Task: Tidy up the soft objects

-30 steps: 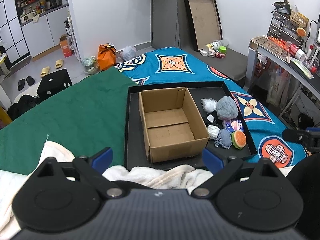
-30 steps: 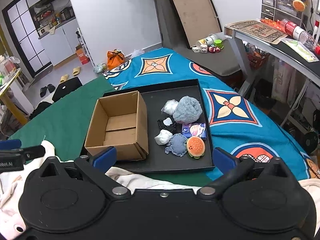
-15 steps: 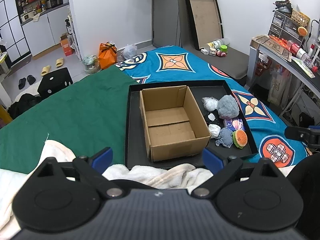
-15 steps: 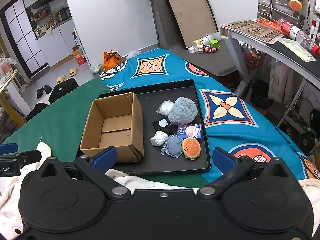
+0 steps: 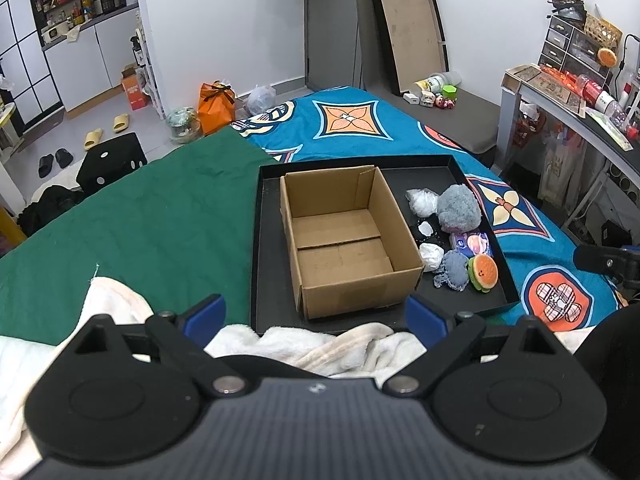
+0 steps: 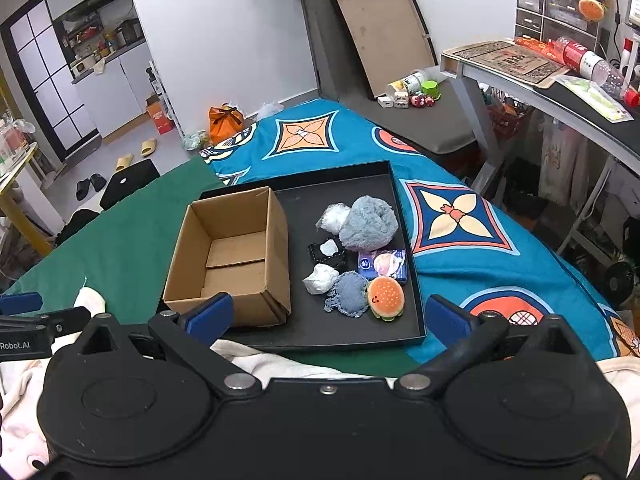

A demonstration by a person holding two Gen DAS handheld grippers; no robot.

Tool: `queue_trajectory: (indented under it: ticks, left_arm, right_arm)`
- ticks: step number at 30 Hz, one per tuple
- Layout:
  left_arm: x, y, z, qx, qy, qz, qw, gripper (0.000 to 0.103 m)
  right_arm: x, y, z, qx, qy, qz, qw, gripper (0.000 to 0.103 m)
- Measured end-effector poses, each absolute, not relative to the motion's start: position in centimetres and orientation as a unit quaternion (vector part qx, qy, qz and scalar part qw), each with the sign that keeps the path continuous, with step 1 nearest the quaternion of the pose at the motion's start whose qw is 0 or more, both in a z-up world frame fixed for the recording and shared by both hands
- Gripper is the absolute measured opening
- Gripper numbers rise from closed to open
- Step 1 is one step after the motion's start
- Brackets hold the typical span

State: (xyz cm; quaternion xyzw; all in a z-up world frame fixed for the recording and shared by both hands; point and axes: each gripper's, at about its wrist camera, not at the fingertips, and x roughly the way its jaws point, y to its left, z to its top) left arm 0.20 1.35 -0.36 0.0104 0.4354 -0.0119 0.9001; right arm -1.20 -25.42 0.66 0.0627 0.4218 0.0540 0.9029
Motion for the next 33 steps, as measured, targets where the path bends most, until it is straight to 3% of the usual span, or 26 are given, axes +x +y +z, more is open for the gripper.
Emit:
queue_trajectory:
  ticks: [33]
  left_arm:
    - [3.8,2.2,-3.3,-0.005,0.458,-0.002,0.889,0.095]
  right_arm:
    - [1.8,-26.3,-2.1,0.072,0.441,0.053,0.893,0.103]
